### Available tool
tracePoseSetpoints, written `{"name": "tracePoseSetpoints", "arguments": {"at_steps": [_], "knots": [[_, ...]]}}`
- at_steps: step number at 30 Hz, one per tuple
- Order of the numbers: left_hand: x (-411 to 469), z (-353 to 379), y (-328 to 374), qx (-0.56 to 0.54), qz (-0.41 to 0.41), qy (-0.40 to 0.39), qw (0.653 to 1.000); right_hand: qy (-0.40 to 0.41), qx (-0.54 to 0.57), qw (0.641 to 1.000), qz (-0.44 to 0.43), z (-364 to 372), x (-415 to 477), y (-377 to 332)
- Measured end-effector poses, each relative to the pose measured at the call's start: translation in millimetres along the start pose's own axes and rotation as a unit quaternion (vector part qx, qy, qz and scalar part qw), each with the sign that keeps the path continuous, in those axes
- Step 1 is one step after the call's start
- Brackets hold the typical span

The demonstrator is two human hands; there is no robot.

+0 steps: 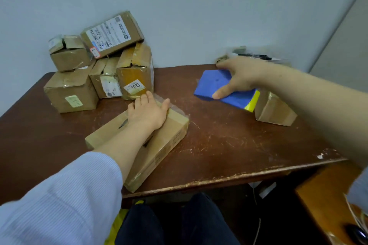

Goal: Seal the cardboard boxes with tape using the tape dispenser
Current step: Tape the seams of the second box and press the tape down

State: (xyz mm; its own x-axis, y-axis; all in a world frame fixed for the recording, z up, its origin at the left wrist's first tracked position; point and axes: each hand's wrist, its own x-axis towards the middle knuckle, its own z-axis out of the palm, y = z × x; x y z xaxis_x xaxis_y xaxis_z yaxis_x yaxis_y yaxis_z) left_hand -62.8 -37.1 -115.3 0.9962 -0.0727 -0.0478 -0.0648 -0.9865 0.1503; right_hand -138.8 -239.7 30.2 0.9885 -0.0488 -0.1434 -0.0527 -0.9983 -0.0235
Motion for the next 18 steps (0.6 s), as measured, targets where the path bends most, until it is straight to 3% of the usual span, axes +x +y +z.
{"name": "tracePoseSetpoints", "arguments": {"at_steps": [6,11,14,16,18], "knots": [[-9,-12,-7,-0.019,-0.031,-0.036,0.999,0.087,-0.105,0.990,0.020,110,10,10],[-16,-24,-23,-0.014,-0.084,-0.035,0.996,0.110,-0.066,0.991,0.049,127,13,15],[-19,-30,-40,-0.034,-0.094,-0.064,0.993,0.240,-0.052,0.969,-0.011,127,8,-5],[-26,-35,-51,-0.007,-0.054,-0.014,0.998,0.299,0.063,0.945,-0.115,125,4,-30],[-32,-34,-61,0.002,0.055,0.125,0.991,0.237,0.162,0.943,-0.169,123,4,-58]]}}
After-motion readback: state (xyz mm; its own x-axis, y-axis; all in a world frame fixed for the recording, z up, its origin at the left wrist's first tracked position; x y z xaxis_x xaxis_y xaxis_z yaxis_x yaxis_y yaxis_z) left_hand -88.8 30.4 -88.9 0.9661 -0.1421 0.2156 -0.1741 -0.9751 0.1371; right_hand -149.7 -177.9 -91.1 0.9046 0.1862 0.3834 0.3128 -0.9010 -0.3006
